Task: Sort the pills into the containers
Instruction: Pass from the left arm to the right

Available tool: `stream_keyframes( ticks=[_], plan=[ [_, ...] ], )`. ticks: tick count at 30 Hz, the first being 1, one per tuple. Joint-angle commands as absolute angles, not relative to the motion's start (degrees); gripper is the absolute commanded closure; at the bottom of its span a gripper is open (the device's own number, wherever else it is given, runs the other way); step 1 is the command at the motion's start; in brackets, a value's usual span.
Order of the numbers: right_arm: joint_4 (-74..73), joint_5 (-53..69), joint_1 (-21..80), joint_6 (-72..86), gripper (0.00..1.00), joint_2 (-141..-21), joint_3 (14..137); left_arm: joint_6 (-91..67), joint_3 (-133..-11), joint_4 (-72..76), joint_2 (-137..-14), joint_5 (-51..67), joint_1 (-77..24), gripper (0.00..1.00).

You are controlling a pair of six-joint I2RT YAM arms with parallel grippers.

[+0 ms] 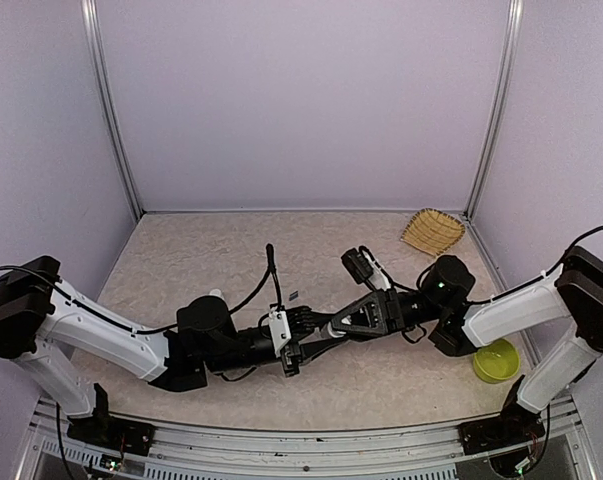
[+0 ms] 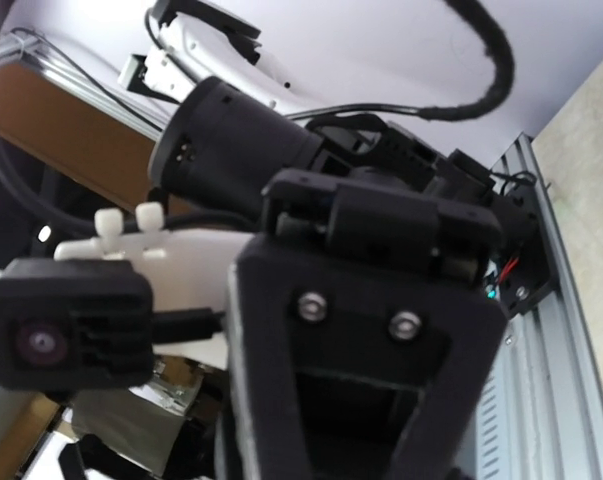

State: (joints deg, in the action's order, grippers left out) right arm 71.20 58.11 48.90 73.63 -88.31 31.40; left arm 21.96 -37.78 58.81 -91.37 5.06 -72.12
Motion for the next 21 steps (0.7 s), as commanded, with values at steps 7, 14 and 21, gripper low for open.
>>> stream_keyframes(
  ticks=[7,14,21],
  plan=[
    [73.84,59.76,49.30,73.73,0.60,-88.20,31.37,22.11,-36.74,59.89,-90.29,1.99,-72.67,0.70],
    [40.83,55.50,48.78,53.99,0.61,-80.68,36.55,20.56,-37.64,52.78,-88.56,-2.26,-73.49,0.21],
    [17.66,46.12,48.69,41.00,0.60,-77.35,42.13,20.95,-39.04,48.20,-88.56,-7.73,-74.34,0.28]
  ],
)
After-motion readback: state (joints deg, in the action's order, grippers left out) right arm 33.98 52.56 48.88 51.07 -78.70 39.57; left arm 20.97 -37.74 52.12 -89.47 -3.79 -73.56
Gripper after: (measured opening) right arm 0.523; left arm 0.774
